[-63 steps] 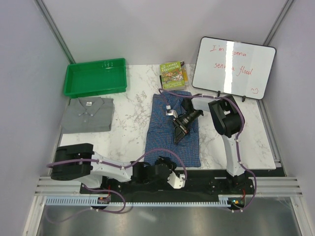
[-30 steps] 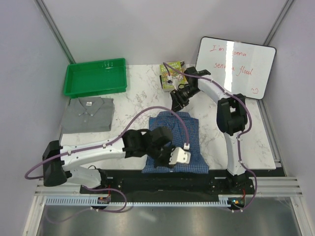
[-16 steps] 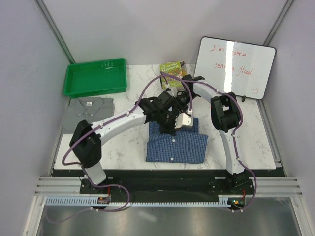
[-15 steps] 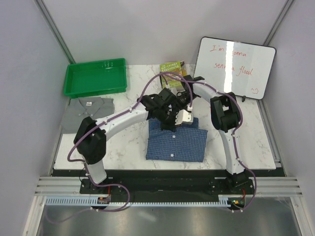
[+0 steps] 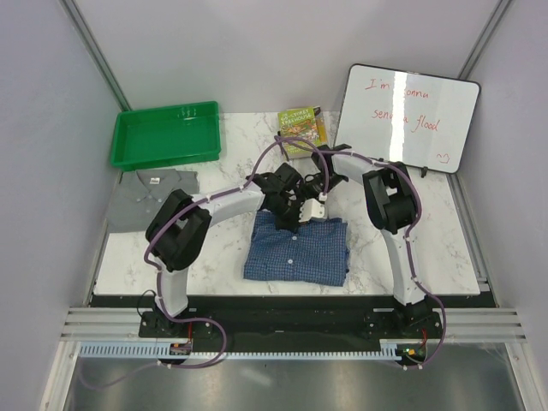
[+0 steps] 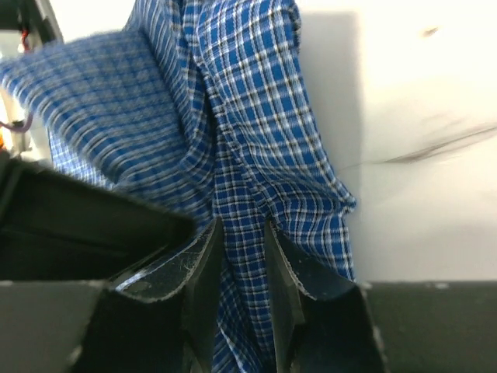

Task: Fold and stack the long sleeve shirts
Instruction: Fold the shirt

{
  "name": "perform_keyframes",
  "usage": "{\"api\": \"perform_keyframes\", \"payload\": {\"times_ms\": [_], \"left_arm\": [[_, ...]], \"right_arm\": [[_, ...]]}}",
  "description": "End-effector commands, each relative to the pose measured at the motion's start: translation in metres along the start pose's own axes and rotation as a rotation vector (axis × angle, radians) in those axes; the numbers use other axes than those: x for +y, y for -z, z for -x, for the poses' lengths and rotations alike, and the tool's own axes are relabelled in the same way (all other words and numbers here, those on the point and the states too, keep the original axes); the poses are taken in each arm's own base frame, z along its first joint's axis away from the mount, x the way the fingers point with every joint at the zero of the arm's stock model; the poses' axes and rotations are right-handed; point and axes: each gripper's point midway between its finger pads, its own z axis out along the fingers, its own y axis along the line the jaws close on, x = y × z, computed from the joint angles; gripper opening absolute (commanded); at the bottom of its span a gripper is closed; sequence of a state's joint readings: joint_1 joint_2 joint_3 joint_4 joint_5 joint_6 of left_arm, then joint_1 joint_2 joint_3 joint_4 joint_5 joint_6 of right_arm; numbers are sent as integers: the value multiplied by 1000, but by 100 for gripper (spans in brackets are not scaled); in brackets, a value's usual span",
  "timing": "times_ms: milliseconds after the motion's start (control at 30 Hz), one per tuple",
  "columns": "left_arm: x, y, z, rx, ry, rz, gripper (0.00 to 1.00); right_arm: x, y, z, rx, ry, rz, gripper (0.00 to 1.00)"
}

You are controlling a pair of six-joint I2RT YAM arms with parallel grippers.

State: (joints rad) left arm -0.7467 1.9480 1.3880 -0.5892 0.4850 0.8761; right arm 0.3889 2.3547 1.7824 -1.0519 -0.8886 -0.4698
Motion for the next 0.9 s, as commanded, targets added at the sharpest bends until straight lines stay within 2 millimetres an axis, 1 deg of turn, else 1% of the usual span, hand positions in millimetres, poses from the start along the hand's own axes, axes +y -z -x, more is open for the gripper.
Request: {"api": "perform_keyframes", "payload": {"times_ms": [0,33,67,100,133,167,200,233,267,300,333,433,467,500,533,567,600,700,767,800,833,867], "left_arm": [[-32,5,7,-33,-15,-43,10],[-39,12,14,-51,-17,-45,11],[-52,13,16,-50,9,-72,11],[-64,13,14,-44,24,-94,11],[-71,15,17,-49,32,-103,12],[-79,20,25,-60,50,-101,14],[-81,23,27,-63,60,-97,17],[-80,26,29,-66,73,-90,20],[-78,28,30,-64,92,-74,24],[-75,31,31,-59,96,-67,26],[-74,33,32,-56,95,-65,30],[-68,37,29,-57,88,-66,35],[-67,38,28,-56,75,-69,38],[-67,38,28,-53,72,-77,43],[-67,37,29,-59,69,-85,54],[-67,37,30,-63,63,-86,55],[-67,35,29,-58,65,-95,56],[-66,30,24,-47,68,-104,56],[-65,26,21,-42,73,-115,53],[-63,25,22,-46,74,-114,51],[-62,23,22,-47,77,-118,40],[-61,24,23,-50,77,-117,34]], "right_arm": [[19,-3,-20,42,35,8,37],[23,-5,-28,53,17,20,37],[32,0,-27,39,24,28,38],[37,1,-27,37,24,32,41],[42,4,-26,32,24,36,42],[48,9,-21,19,31,33,43],[51,12,-17,14,37,34,46],[57,21,-5,-1,52,29,48],[61,26,1,-12,59,25,49],[60,31,6,-26,52,17,51],[61,38,15,-45,60,4,52],[51,46,16,-41,38,-33,50],[46,44,13,-30,28,-37,49],[44,42,11,-21,26,-38,46],[44,40,5,0,8,-31,44],[41,38,2,10,-8,-23,43],[41,34,-2,20,-15,-9,40],[38,25,-11,48,-37,9,37],[33,19,-14,58,-45,10,36],[31,17,-14,61,-46,8,36],[27,16,-13,60,-46,4,35],[22,13,-16,72,-49,-7,34]]}}
